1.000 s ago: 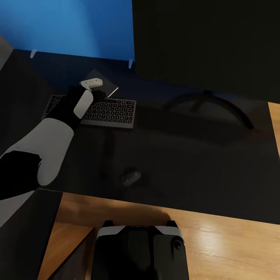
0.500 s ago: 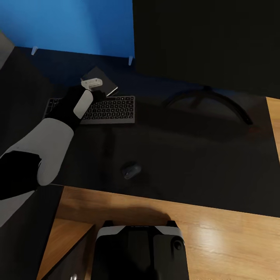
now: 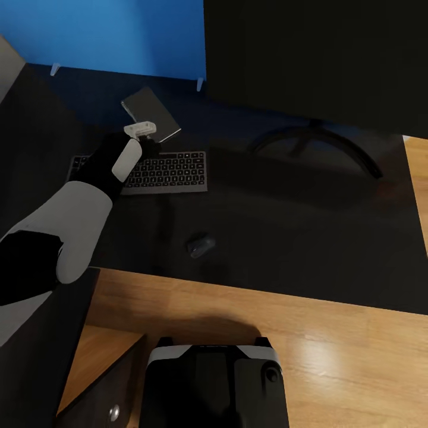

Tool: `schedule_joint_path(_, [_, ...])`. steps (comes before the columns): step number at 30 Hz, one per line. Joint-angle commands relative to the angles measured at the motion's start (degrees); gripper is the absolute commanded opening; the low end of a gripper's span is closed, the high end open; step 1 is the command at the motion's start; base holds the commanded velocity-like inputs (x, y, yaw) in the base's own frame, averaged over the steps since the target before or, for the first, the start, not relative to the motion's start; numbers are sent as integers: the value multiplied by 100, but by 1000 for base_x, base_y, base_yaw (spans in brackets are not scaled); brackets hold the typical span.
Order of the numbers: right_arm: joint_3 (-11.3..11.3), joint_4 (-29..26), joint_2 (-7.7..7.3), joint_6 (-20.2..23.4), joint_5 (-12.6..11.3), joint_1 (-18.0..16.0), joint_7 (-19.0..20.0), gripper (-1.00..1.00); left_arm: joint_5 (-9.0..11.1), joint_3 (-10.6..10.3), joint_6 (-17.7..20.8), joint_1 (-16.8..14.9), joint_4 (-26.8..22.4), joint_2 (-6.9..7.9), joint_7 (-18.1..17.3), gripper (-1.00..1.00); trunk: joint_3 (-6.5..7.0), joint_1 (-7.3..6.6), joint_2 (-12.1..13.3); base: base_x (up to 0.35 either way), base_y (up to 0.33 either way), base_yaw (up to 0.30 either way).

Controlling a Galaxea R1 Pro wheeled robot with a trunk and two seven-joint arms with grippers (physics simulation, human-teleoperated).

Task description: In the bedroom, organize the workspace by keeping the computer under the desk, ensuring the monitor is on the desk, placing the keyboard on the desk next to the monitor, placing the mouse on the desk next to the keyboard, moving the folder from the swivel chair onto the desk next to the mouse, stacking the notebook on top of the folder with the pen on top of the notebook, and positioning the swivel chair next to the desk.

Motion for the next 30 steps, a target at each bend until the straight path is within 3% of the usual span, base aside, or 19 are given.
schedule_joint_path(1, [29,-8,-7,-11,-61,2,10,100,60,-37,12,-3,-6,5,53,100,-6,4,-9,-15,0,0])
schedule_joint_path(16, [21,-8,-15,-7,-61,2,10,100,61,-6,18,-3,-6,12,44,100,-6,4,-9,-130,0,0])
schedule_joint_path(30, [20,-8,-16,-7,-61,2,10,100,61,5,19,-3,-6,13,42,100,-6,4,-9,-18,0,0])
